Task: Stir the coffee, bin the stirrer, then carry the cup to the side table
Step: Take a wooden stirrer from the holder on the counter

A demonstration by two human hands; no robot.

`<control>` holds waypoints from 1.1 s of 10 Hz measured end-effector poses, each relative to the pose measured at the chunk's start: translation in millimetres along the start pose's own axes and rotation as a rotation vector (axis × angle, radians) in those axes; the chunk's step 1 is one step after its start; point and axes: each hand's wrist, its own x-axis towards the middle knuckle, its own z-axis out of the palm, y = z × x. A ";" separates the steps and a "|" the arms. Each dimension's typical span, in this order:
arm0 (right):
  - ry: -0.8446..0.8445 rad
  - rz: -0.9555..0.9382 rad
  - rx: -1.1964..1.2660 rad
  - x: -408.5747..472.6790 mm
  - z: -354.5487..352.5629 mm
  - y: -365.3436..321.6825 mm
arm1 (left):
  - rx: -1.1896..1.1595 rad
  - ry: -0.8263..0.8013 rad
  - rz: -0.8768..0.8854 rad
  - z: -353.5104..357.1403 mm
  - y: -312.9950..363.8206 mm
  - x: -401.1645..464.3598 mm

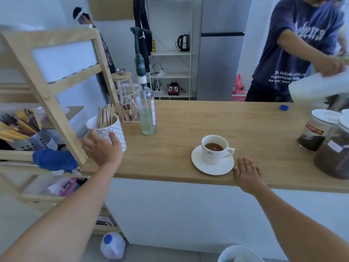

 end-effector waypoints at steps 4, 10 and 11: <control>-0.019 0.024 -0.026 -1.9 -0.9 -1.0 | 0.005 -0.101 0.019 -7.4 17.0 46.7; -0.014 0.028 -0.019 -4.6 -3.3 -2.5 | -0.089 0.155 0.874 -6.1 77.8 24.1; -0.019 0.030 -0.019 -4.6 -4.0 -3.3 | -0.108 0.159 1.080 -3.5 96.5 6.0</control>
